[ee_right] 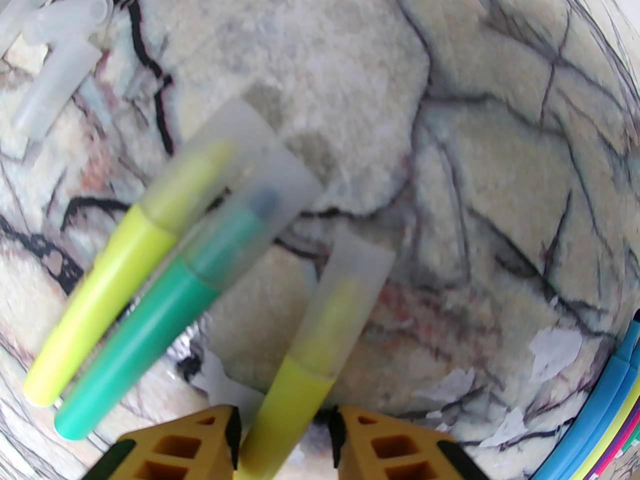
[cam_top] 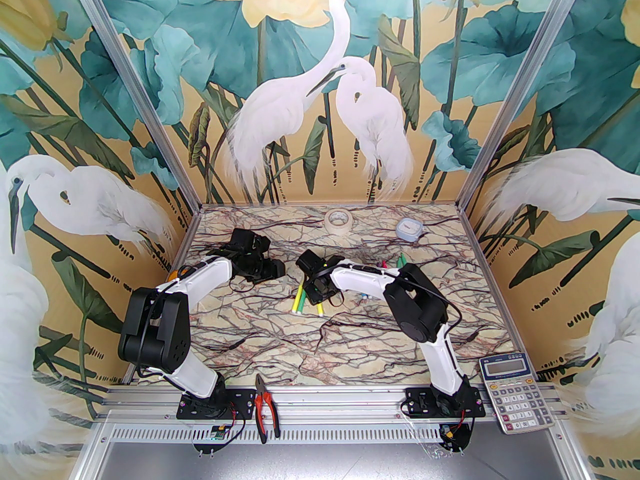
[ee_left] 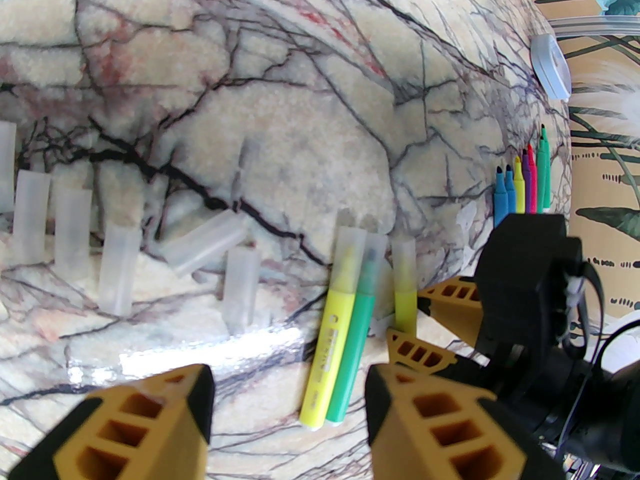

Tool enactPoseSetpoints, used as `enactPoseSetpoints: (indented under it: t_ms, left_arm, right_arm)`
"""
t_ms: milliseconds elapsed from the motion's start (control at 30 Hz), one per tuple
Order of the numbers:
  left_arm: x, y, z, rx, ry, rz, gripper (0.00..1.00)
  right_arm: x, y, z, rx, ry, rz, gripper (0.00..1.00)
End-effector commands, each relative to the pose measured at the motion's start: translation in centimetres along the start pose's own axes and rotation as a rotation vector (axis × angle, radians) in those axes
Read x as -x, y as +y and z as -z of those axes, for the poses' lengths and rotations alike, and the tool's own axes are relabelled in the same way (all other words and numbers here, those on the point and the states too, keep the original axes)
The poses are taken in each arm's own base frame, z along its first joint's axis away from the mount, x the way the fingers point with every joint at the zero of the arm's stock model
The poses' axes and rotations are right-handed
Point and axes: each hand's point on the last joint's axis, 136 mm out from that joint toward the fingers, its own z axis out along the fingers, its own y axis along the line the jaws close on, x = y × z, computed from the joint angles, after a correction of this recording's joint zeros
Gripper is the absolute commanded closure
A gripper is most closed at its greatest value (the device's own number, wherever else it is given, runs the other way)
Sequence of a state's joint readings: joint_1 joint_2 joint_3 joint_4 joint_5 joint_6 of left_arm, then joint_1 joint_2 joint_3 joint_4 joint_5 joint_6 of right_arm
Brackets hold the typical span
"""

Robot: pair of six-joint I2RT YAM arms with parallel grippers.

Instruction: Open the pen caps

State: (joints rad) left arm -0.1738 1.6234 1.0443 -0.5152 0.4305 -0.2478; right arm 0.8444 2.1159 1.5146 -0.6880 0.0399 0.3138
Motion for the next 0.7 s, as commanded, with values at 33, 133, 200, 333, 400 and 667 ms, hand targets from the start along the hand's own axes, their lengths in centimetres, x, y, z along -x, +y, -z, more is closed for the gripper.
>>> enactPoseSetpoints:
  t_ms: [33, 133, 200, 333, 400, 667]
  left_arm:
    - [0.8, -0.5, -0.2, -0.042, -0.013, 0.012, 0.45]
    - [0.8, -0.8, -0.5, -0.059, -0.007, 0.019, 0.46]
    - [0.8, -0.8, -0.5, -0.061, -0.008, 0.019, 0.46]
    - [0.8, -0.8, -0.5, -0.066, -0.010, 0.021, 0.46]
    - [0.7, -0.9, -0.5, -0.070, -0.012, 0.023, 0.46]
    - [0.6, -1.3, -0.1, -0.086, -0.018, 0.020, 0.46]
  right_arm:
    - [-2.9, -0.4, 0.3, -0.003, 0.090, -0.025, 0.63]
    - [-3.9, -0.5, 0.3, -0.004, 0.110, -0.029, 0.64]
    - [-4.4, -0.7, 0.4, -0.010, 0.114, -0.026, 0.64]
    - [-4.7, -1.2, 0.4, -0.037, 0.120, -0.018, 0.66]
    - [-4.7, -1.3, 0.2, -0.038, 0.120, -0.021, 0.68]
    - [-4.2, -2.0, -0.3, -0.073, 0.116, -0.020, 0.83]
